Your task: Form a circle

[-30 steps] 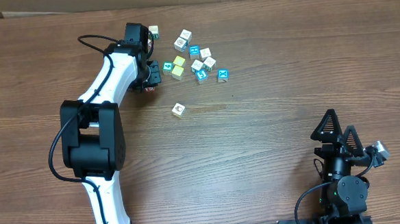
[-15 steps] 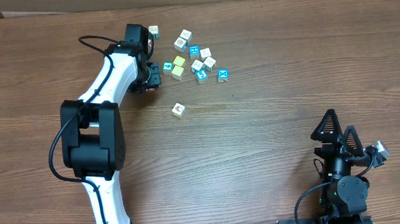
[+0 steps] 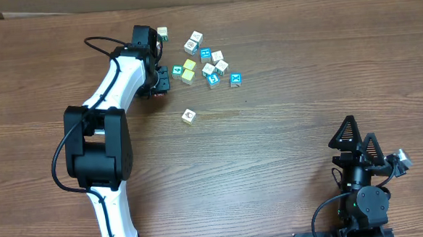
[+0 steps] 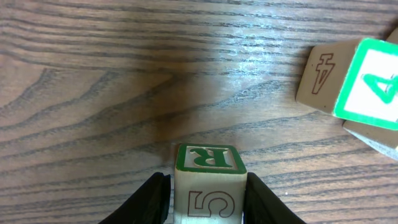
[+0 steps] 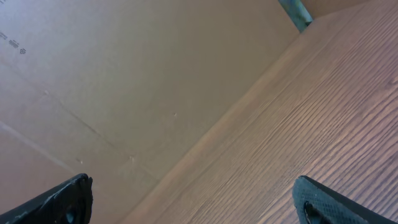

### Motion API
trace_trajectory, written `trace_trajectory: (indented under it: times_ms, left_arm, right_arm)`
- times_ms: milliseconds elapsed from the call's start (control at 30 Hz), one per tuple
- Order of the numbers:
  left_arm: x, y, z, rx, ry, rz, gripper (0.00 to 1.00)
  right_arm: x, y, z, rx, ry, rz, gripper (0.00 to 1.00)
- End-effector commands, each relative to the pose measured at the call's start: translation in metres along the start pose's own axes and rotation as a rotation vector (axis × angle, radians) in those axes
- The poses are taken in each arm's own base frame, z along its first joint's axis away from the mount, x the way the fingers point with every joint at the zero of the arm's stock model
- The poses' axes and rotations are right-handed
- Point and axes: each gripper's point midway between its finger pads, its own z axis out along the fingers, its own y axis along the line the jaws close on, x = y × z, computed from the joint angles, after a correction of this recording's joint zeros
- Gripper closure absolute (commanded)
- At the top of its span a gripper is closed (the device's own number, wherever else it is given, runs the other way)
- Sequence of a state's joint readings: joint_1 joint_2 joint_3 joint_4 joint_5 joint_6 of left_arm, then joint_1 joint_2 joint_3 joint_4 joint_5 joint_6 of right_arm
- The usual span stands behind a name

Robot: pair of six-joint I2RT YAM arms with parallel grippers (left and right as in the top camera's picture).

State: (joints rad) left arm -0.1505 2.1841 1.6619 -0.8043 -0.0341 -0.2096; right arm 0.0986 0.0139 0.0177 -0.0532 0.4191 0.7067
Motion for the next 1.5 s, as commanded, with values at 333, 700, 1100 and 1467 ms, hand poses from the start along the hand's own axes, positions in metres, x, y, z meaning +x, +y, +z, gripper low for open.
trace_trajectory:
  times_ms: [333,700,1100,1467]
  left_arm:
    - [0.000,-0.009,-0.004,0.038,-0.005,0.067,0.59]
    - [0.001,-0.008,0.009,0.026,0.002,0.065,0.62]
    - [0.007,-0.007,0.009,0.021,0.027,0.061,0.59]
    - [0.007,-0.007,0.009,0.025,0.028,0.061,0.73]
  right_arm:
    - [0.000,-0.003,0.000,0.007,-0.008,0.000,0.00]
    - [0.000,-0.003,0.000,0.007,-0.008,0.000,0.00]
    - [0.000,-0.003,0.000,0.007,-0.008,0.000,0.00]
    - [0.000,-0.003,0.000,0.007,-0.008,0.000,0.00]
